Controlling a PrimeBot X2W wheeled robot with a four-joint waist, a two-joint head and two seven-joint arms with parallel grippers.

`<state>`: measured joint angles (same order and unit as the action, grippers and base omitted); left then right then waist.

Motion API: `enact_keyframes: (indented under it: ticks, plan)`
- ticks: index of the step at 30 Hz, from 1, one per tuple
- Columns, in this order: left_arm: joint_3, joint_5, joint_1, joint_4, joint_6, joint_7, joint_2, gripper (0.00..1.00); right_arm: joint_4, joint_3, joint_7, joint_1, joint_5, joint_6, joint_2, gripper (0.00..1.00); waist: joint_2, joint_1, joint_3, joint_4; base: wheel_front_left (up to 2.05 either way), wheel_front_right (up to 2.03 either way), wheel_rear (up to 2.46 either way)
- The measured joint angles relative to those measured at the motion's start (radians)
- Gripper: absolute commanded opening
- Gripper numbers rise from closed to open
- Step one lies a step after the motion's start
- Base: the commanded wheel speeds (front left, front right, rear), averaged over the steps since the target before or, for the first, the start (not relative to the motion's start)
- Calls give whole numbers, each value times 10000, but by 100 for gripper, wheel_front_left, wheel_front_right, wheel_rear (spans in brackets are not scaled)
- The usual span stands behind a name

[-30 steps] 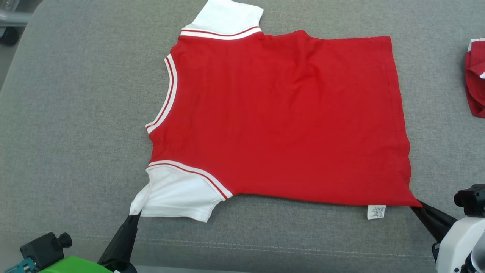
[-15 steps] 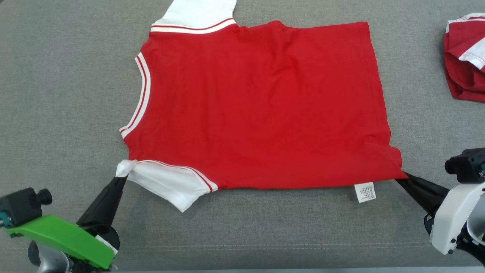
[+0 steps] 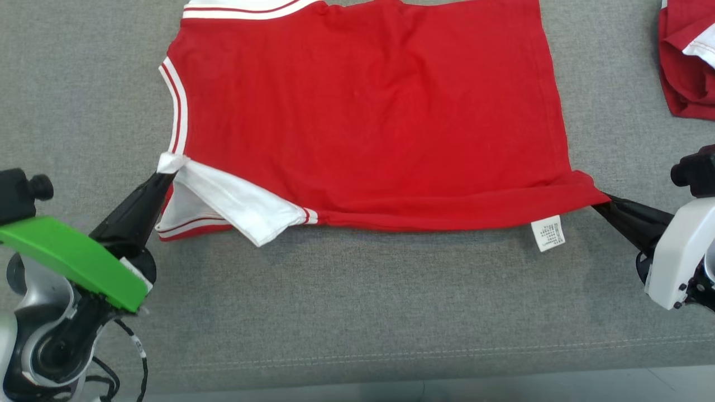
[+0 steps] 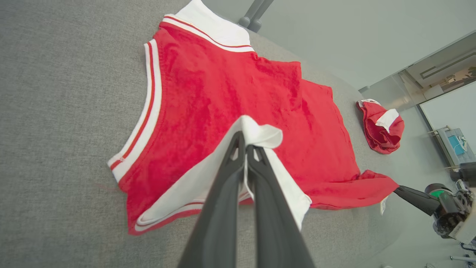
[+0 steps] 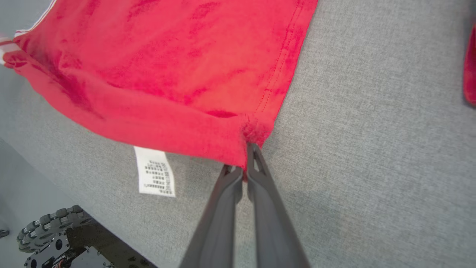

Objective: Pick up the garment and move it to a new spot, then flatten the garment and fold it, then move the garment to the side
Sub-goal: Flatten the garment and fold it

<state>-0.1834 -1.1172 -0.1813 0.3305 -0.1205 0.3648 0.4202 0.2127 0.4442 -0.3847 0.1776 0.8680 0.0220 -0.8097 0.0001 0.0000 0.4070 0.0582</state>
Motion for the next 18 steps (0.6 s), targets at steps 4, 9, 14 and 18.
enact_keyframes:
  ticks: [4,9,14,18]
  plan:
    - [-107,100,-781,-217,-29,414,82,0,-86,59,-389,394,59,121,-4,0,0,0,106,-34,0,0,0]
    - [-132,217,-1242,-420,-31,663,190,0,-81,251,-558,838,44,307,148,0,0,0,12,-150,0,0,0]
    - [-148,207,-1271,-662,-31,794,96,0,-27,447,-546,796,-17,397,247,0,0,0,-308,-196,0,0,0]
    - [-140,207,-1251,-696,-31,865,90,0,29,571,-550,691,-86,399,222,0,0,0,-554,-195,0,0,0]
